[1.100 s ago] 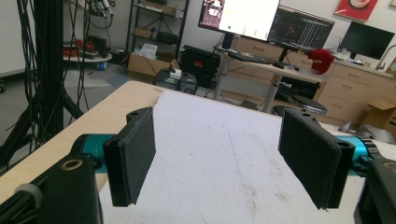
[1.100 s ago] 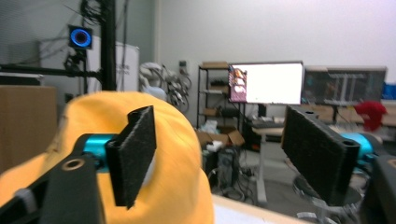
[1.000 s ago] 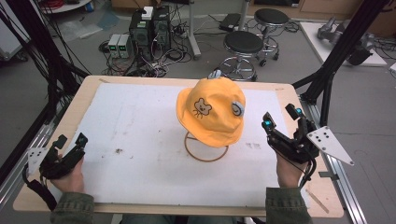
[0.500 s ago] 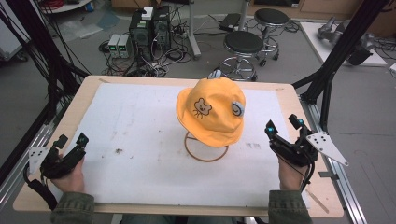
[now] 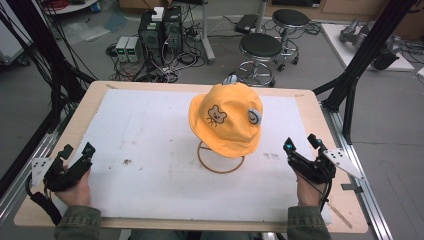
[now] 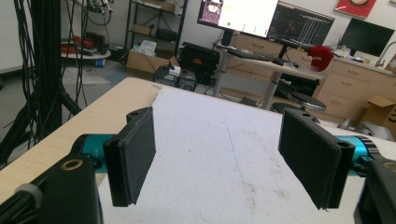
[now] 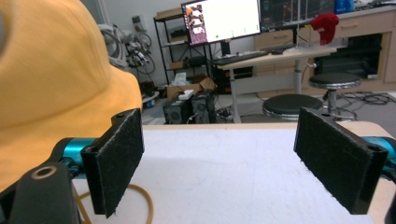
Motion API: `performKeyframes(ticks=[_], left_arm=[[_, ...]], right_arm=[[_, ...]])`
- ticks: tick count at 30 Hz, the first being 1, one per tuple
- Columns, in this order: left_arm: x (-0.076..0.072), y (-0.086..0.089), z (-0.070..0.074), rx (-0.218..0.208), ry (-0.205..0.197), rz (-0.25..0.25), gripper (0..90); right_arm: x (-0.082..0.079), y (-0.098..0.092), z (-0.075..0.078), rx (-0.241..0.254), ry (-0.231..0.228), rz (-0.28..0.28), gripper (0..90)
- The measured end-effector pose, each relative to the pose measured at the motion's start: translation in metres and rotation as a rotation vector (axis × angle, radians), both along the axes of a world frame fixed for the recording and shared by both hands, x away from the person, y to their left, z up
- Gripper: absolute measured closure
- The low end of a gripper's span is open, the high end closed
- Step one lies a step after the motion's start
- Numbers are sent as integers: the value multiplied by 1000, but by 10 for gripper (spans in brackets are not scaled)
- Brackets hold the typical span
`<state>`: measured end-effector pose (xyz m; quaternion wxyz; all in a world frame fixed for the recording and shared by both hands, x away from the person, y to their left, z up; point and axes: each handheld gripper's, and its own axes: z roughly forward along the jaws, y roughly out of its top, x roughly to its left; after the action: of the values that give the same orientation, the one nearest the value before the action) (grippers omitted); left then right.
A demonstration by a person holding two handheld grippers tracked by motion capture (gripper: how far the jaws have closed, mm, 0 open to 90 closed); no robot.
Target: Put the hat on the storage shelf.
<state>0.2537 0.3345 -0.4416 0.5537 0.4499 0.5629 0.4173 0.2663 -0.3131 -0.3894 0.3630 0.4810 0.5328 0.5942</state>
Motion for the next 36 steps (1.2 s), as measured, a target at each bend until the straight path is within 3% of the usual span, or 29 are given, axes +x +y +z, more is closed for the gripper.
performKeyframes(ticks=[9, 16, 36], left_arm=[[0, 0, 0, -1, 0, -1, 275], [0, 0, 0, -2, 0, -3, 275], [2, -4, 0, 6, 3, -13, 276]], right_arm=[[3, -2, -17, -28, 48, -41, 136], [5, 1, -30, -57, 96, -40, 130], [2, 3, -35, -62, 99, -18, 131]])
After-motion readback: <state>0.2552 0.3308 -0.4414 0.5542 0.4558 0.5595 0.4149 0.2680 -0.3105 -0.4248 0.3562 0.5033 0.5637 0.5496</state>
